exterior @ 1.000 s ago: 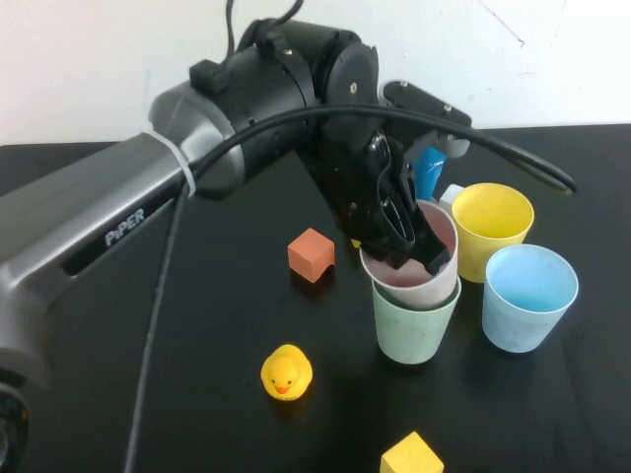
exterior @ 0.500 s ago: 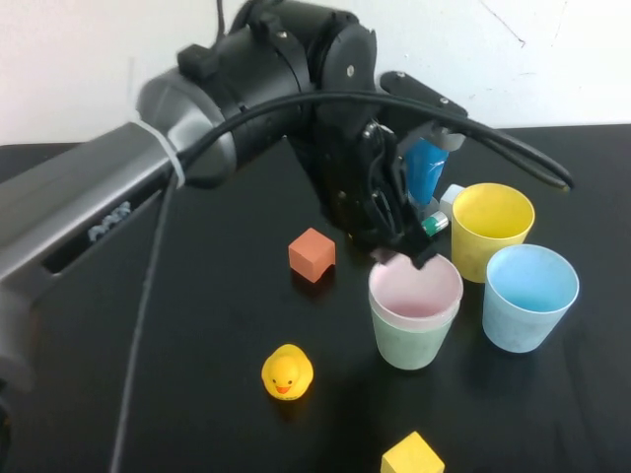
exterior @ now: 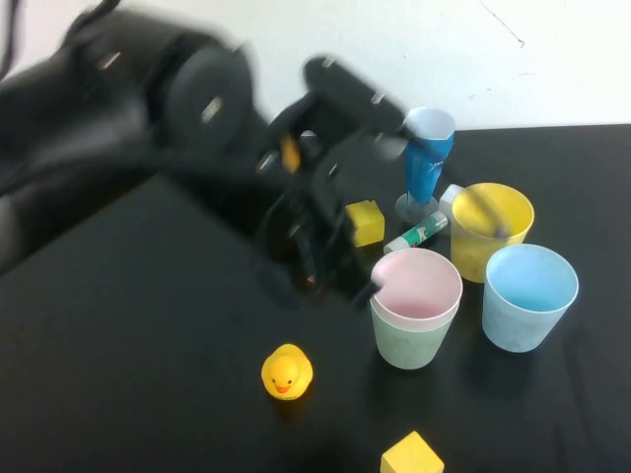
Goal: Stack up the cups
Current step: Pick up the yellow cup
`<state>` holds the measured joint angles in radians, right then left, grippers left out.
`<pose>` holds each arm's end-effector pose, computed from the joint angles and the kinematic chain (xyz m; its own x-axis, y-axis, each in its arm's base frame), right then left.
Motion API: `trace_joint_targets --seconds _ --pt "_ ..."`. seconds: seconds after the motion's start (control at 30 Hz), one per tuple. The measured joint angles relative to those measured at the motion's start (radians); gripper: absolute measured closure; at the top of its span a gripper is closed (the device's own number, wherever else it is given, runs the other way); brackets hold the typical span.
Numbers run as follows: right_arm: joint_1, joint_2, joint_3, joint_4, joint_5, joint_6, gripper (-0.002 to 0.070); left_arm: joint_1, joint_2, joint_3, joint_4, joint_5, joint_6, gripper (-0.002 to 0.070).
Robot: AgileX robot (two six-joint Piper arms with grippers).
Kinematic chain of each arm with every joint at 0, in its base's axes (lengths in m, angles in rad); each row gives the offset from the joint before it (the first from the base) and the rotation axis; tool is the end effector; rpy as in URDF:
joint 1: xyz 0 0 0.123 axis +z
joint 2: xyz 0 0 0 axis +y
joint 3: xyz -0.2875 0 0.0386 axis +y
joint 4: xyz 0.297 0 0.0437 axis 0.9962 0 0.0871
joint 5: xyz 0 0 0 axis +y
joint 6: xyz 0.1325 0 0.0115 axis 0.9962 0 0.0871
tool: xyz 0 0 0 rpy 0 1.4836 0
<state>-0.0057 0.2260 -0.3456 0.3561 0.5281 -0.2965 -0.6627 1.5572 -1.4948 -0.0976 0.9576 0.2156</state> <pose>0.1436 0.0226 0.2659 -0.2917 0.0158 -0.9564 -0.1584 0.9853 0.0646 0.3190 -0.2624 0.3297 -0.5210 0.6072 -0.6000 0.7429 0.6687 0.0317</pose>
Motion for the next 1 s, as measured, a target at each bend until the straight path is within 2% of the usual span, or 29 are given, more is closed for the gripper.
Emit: trace_joint_targets --seconds 0.17,0.5,0.6,0.7,0.9,1.0 --pt "0.000 0.259 -0.262 -0.133 0.173 -0.108 0.0679 0.000 -0.211 0.296 -0.015 -0.141 -0.017 0.0673" --pt "0.000 0.801 -0.773 -0.138 0.580 -0.301 0.0679 0.000 -0.568 0.726 -0.044 -0.313 -0.106 0.0673" --pt "0.016 0.936 -0.892 -0.114 0.681 -0.338 0.0679 0.000 -0.620 0.785 -0.048 -0.333 -0.130 0.0673" --pt "0.062 1.050 -0.987 -0.103 0.705 -0.372 0.0679 0.000 -0.645 0.816 -0.048 -0.337 -0.141 0.0673" --pt "0.214 1.253 -1.164 -0.148 0.709 -0.401 0.0676 0.000 -0.654 0.828 -0.048 -0.326 -0.145 0.0673" --pt "0.274 1.349 -1.236 -0.211 0.709 -0.403 0.0632 0.000 -0.655 0.828 -0.048 -0.314 -0.145 0.0673"
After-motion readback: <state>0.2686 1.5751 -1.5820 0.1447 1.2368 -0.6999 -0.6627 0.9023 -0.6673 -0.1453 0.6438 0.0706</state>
